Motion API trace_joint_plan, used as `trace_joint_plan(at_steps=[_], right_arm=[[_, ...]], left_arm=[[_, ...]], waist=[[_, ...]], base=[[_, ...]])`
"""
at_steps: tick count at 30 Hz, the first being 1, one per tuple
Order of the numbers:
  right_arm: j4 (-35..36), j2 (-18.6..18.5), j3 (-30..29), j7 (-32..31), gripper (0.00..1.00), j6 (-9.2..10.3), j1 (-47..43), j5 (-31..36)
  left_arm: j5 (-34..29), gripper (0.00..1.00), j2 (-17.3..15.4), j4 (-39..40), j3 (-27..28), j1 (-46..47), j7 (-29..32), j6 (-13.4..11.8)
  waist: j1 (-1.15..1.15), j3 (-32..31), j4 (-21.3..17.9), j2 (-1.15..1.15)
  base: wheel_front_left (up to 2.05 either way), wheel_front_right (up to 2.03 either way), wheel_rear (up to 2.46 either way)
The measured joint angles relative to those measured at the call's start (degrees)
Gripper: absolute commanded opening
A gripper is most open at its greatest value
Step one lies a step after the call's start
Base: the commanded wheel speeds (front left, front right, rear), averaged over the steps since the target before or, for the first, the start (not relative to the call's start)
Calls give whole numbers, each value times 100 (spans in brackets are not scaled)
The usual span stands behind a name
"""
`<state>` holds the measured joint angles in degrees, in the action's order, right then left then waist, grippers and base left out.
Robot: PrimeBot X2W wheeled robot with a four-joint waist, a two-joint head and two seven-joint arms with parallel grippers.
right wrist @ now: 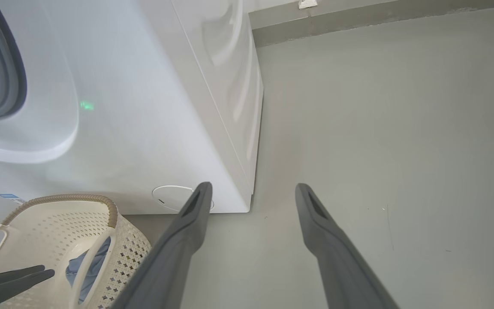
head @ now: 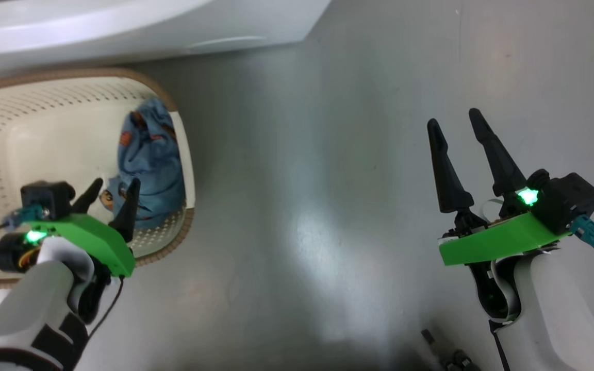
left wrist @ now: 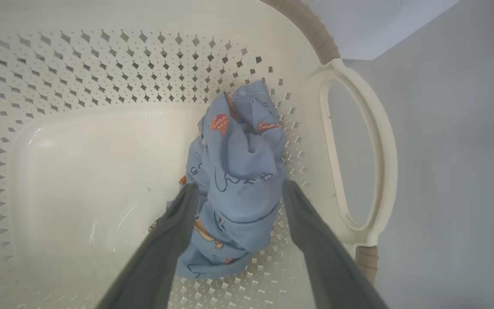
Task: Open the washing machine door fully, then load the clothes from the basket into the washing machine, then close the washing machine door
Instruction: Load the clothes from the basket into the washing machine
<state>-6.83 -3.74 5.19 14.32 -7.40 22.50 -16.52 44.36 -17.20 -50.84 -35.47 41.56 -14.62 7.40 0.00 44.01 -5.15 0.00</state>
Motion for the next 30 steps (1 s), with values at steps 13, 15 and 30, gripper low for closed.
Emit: trace_joint_plan(at_steps=[13, 15, 30], right_arm=[[42, 16, 145, 1, 100, 0, 263, 31], [45, 22, 169, 8, 100, 0, 279, 31], [67, 26, 175, 41, 100, 0, 280, 30]], left_arm=[[1127, 100, -399, -315, -1204, 764, 0, 0], [1263, 100, -450, -353, -1361, 853, -1, 0], [2350, 0, -635, -302, -2296, 1187, -1, 0]], waist=[[0, 505, -243, 0], [0, 579, -282, 0], [0, 689, -398, 0]], base=[[0, 0, 0], [0, 0, 0], [0, 0, 0]])
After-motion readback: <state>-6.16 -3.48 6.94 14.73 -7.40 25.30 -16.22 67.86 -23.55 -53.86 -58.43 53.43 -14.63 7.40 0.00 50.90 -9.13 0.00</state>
